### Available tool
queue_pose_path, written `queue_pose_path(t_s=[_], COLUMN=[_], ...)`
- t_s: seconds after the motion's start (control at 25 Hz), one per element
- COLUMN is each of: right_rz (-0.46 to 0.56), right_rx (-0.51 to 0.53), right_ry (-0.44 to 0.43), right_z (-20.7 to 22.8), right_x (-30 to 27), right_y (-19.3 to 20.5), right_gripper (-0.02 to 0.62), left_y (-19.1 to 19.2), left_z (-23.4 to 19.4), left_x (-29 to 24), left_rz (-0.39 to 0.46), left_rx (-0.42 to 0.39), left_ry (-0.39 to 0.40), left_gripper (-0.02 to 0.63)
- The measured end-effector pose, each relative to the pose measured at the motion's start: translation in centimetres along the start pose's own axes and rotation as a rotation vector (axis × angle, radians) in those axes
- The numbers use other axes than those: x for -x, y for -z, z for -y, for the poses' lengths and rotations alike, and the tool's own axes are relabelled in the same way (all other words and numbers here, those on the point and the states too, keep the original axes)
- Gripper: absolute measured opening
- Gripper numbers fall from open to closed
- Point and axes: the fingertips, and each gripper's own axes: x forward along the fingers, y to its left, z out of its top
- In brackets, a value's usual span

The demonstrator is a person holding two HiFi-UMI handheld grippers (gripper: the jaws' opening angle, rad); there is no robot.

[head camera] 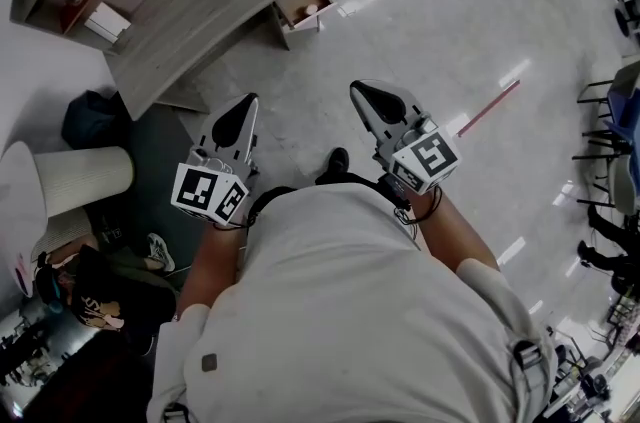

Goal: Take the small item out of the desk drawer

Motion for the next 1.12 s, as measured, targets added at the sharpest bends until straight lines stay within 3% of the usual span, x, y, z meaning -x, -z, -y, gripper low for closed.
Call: queue_pose_path(t_s=[0.36,0.72,1.12], right_rz=[-0.026,-0.049,-0.1], right_rx=[-0.008,-0.027,-0.031], right_ry=[-0.022,-0.001,0.036], right_z=[3.2,4.6,5.7], right_x=[-1.2,-4.8,-12.5], right_y=[-0.5,0.1,0.4], right_gripper=[0.017,0.017,0.017], left_y=[-0.3,0.4,-0.1], left_z=[-0.8,-4.3,-11.6], left_x=[-3.0,-5.6,-7.8], left_rz=[0.016,-0.017,-0.036], left_rx=[0.013,0.026,0.033], left_ry=[-0.021,0.033,0.102], left_gripper=[0.015,0.015,0.015])
